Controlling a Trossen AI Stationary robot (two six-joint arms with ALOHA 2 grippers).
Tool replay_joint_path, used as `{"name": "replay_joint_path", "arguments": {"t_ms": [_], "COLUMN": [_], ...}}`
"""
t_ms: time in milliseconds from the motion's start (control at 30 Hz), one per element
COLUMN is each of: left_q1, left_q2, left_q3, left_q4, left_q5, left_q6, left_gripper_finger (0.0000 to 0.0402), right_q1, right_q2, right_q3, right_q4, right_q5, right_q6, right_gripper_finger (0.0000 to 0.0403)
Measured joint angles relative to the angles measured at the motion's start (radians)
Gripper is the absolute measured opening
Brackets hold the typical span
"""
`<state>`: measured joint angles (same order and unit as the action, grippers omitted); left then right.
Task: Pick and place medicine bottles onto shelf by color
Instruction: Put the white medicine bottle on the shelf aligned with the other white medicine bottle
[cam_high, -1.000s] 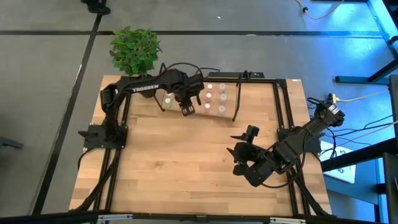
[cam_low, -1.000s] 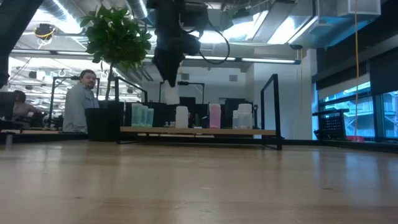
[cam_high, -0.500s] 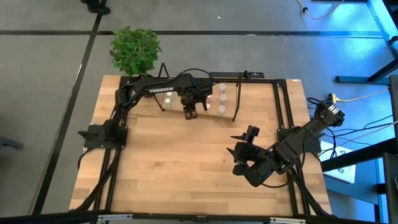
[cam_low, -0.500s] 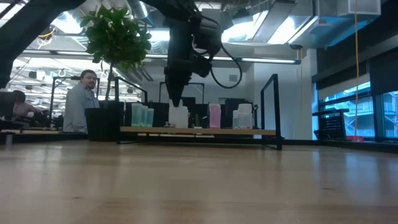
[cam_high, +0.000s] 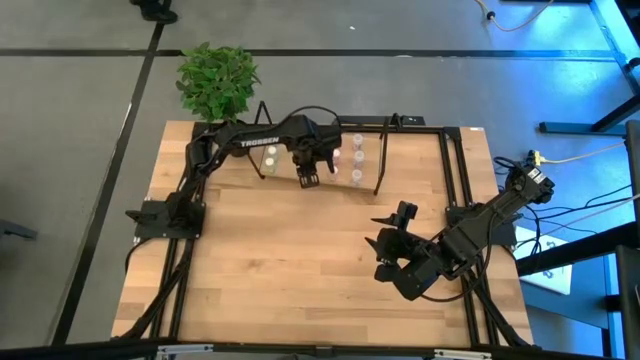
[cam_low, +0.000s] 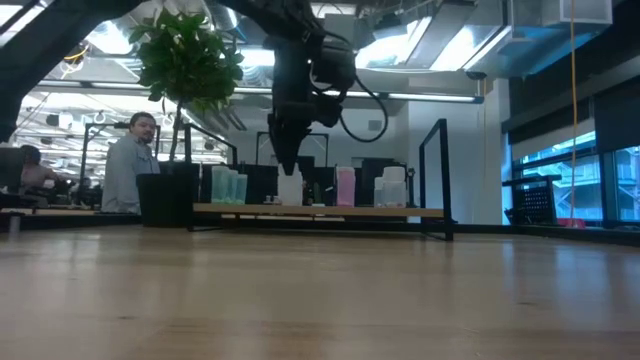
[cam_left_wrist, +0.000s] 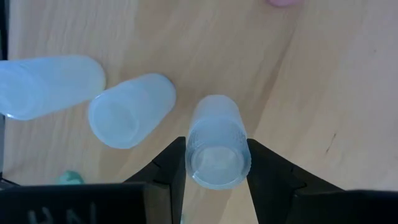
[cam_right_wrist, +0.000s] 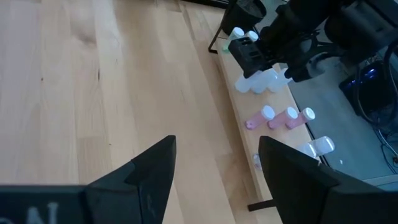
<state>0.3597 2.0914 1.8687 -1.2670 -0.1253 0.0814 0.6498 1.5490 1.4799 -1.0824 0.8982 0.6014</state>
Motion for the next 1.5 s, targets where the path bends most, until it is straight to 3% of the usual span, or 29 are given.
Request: {"name": "replay_joint_path", "arguments": {"t_ms": [1067,1500], "left_q1": [0.009,0.009], "left_q2": [0.009,0.008], "left_q3": [-0.001,-0.001], "left_q4": [0.000,0.001], "left_q5": [0.038,0.038], "left_q6": [-0.010,-0.019], "left_gripper_finger": [0.0122,0.0122], "right_q1": [-0.012,-0.012], "right_q2": [0.000,0.000], "right_q3": [0.000,0.000], "right_q4": [0.000,0.002], "right_q5": [0.050,-0.161], "right_q6": [-0.003,-0.005], "right_gripper_finger": [0.0232,0.0232]}}
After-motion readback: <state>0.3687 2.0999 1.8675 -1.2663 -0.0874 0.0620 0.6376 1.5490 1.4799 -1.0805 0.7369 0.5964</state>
